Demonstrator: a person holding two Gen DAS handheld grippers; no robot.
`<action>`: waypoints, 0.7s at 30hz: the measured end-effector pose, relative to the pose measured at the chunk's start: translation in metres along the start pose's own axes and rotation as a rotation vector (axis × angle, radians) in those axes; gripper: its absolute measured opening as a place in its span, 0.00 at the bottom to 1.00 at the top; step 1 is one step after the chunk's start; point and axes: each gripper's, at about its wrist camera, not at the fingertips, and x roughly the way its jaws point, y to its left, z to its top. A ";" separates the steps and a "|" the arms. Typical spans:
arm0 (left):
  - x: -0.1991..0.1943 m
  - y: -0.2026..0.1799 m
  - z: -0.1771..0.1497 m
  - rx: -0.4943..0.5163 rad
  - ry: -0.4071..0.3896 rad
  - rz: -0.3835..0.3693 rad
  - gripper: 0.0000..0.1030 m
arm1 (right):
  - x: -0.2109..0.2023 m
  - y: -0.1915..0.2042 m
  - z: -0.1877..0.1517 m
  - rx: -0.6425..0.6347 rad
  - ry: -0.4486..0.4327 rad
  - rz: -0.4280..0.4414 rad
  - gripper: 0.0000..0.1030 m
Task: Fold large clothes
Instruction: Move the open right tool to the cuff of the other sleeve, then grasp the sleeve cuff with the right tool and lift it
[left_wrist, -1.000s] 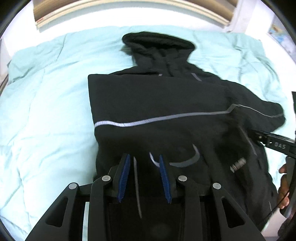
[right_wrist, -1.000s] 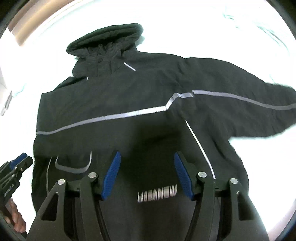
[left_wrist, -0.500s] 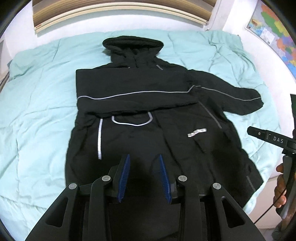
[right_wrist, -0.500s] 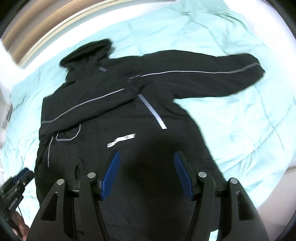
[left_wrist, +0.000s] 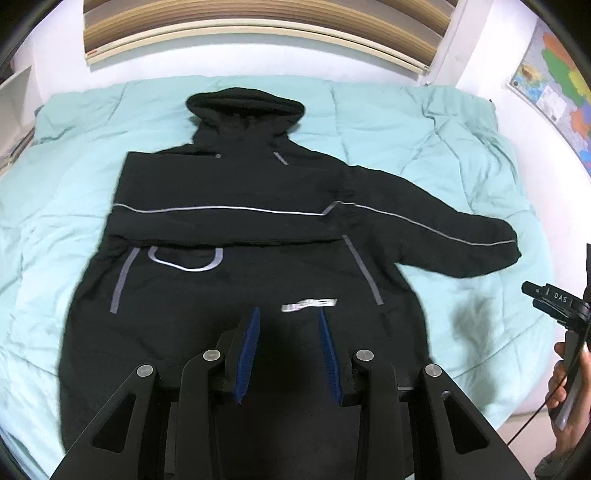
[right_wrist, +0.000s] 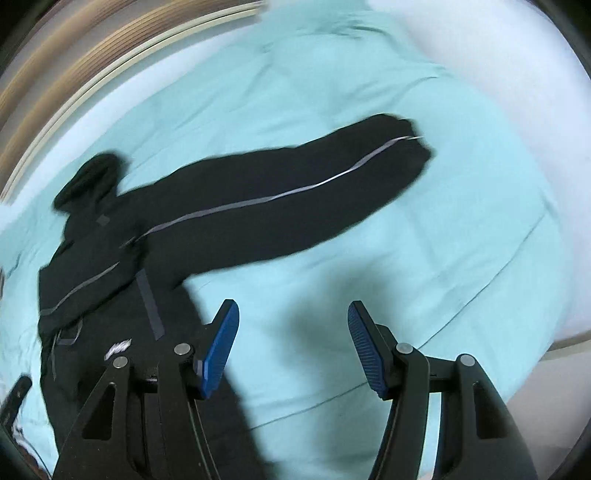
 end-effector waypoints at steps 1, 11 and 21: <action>0.004 -0.008 0.000 -0.004 0.006 -0.001 0.33 | 0.004 -0.020 0.012 0.020 -0.007 -0.006 0.62; 0.028 -0.079 0.010 0.044 0.034 0.074 0.34 | 0.070 -0.165 0.115 0.218 -0.052 0.058 0.71; 0.068 -0.096 0.034 0.031 0.114 0.131 0.35 | 0.167 -0.188 0.163 0.288 0.044 0.157 0.71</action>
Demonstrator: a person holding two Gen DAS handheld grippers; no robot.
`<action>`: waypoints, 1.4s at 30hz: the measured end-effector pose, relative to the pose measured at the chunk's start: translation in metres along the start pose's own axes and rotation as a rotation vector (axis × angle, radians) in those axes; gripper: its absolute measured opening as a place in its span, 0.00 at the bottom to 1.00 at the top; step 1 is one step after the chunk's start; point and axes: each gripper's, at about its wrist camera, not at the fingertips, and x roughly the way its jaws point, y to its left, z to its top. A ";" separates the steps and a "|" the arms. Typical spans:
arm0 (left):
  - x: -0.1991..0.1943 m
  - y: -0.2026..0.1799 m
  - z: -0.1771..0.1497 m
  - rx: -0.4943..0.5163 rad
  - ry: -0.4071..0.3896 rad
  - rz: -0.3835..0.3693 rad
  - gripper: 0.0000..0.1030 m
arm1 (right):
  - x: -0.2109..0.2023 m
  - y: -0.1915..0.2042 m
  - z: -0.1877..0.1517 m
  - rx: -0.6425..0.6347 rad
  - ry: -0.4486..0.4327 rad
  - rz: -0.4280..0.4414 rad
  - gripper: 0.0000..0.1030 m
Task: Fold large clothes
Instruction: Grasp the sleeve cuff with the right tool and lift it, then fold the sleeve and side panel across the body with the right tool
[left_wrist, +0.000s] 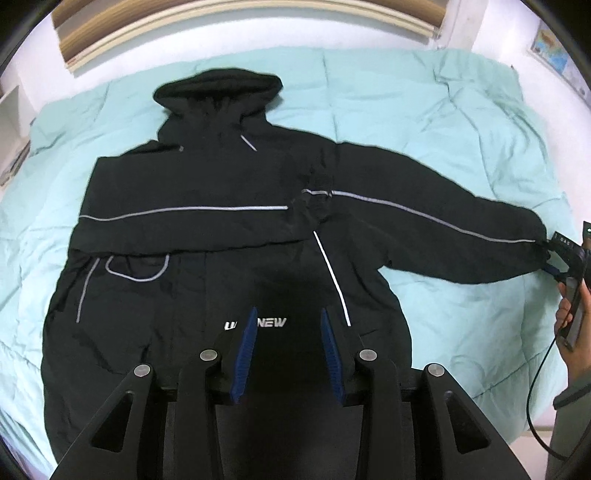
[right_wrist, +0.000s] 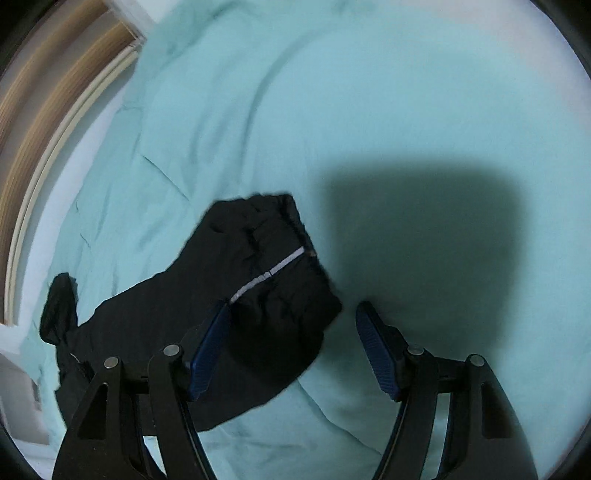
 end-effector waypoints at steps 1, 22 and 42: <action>0.003 -0.003 0.001 0.011 0.009 0.001 0.35 | 0.008 -0.001 -0.001 0.006 0.010 0.022 0.71; 0.029 0.024 0.014 0.067 0.047 -0.053 0.35 | -0.029 0.093 -0.048 -0.225 -0.147 0.017 0.16; 0.047 0.202 0.023 -0.123 -0.002 -0.039 0.35 | -0.021 0.461 -0.221 -0.756 -0.039 0.176 0.14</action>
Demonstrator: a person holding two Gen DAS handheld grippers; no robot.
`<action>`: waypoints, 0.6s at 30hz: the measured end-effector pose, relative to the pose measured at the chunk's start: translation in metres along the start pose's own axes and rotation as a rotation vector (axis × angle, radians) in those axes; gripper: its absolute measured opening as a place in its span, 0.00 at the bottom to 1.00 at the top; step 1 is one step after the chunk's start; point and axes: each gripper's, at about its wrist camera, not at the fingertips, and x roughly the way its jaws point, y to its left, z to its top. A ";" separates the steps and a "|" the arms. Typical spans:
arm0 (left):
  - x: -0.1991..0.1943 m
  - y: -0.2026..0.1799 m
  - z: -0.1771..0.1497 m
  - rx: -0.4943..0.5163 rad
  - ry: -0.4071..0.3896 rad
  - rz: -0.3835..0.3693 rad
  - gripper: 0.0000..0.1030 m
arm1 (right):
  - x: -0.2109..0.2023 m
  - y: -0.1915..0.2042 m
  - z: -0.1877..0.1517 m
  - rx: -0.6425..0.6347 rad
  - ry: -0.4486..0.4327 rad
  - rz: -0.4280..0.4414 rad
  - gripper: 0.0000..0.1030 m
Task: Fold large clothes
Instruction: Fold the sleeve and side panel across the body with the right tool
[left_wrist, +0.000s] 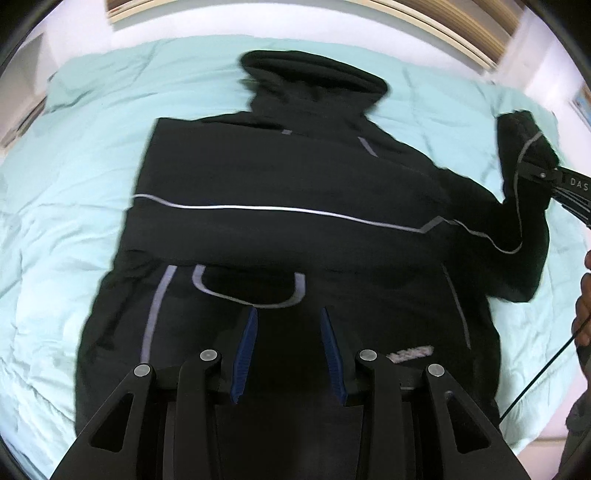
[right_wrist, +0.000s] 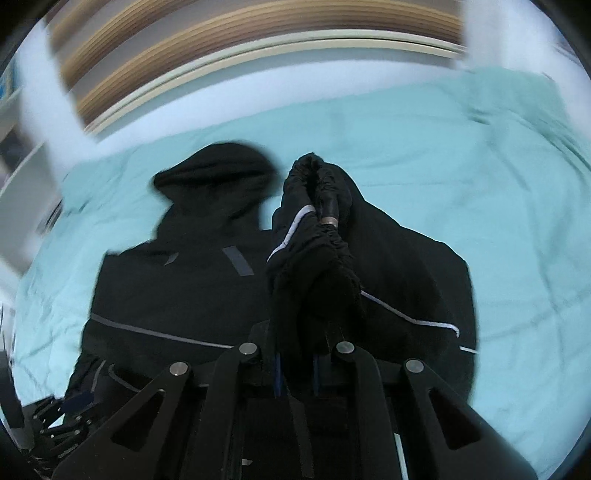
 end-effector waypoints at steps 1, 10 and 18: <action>0.001 0.010 0.002 -0.018 -0.003 0.002 0.35 | 0.009 0.026 0.003 -0.042 0.014 0.014 0.14; 0.016 0.073 0.015 -0.144 0.000 0.033 0.35 | 0.071 0.177 -0.006 -0.269 0.116 0.185 0.14; 0.041 0.099 0.016 -0.182 0.044 0.061 0.35 | 0.178 0.265 -0.054 -0.381 0.324 0.207 0.16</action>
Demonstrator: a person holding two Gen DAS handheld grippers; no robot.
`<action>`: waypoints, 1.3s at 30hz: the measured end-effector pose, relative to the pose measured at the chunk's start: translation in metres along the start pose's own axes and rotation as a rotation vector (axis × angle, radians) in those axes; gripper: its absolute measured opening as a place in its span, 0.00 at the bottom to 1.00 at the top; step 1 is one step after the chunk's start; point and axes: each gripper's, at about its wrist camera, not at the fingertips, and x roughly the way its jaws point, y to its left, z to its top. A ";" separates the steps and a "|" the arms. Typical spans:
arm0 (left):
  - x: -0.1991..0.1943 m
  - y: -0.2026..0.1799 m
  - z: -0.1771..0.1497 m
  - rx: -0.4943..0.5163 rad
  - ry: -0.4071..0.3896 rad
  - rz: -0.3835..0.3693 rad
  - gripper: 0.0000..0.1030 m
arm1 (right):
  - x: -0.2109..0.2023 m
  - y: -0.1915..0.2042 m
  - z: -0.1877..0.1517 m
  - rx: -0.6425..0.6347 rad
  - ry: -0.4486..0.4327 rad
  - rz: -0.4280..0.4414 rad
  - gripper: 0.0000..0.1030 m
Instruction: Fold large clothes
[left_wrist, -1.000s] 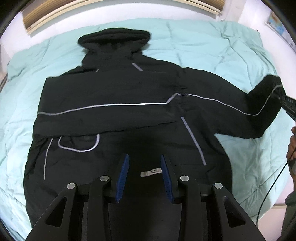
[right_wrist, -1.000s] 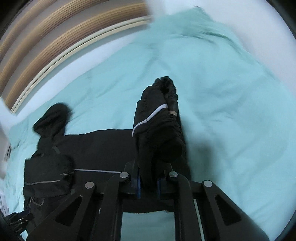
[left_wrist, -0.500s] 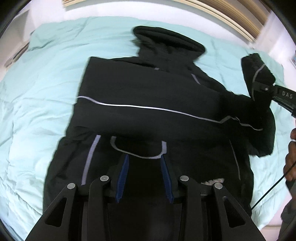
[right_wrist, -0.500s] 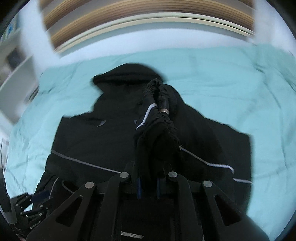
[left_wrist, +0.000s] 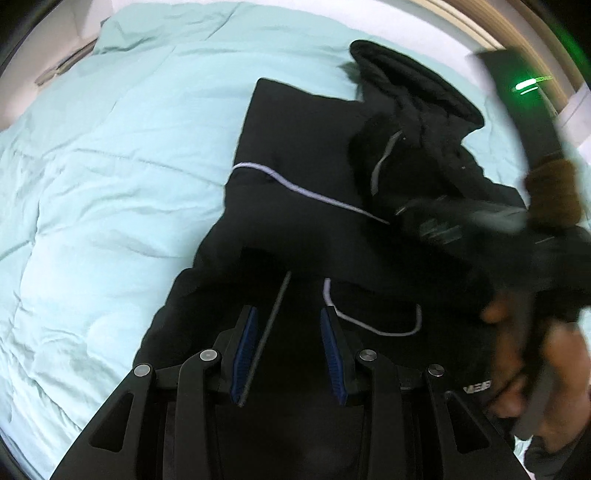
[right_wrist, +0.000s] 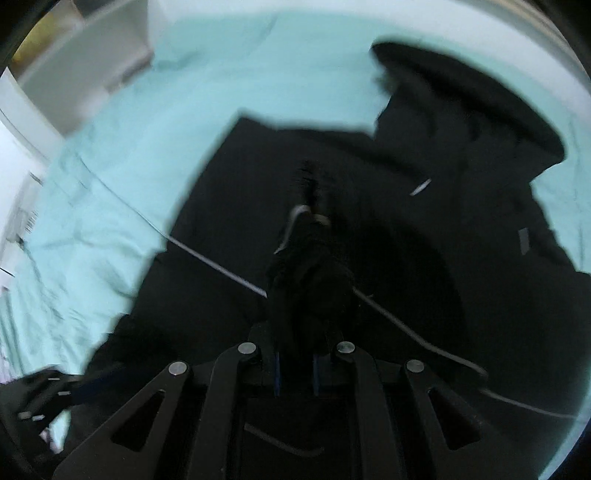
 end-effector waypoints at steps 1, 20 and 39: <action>0.003 0.003 0.001 -0.003 0.003 0.003 0.35 | 0.012 0.001 -0.001 0.004 0.021 -0.002 0.18; 0.024 -0.004 0.060 -0.034 -0.012 -0.246 0.59 | -0.089 -0.130 -0.091 0.228 -0.071 -0.119 0.62; 0.069 -0.041 0.101 0.078 -0.007 -0.225 0.17 | -0.104 -0.190 -0.117 0.336 -0.093 -0.172 0.62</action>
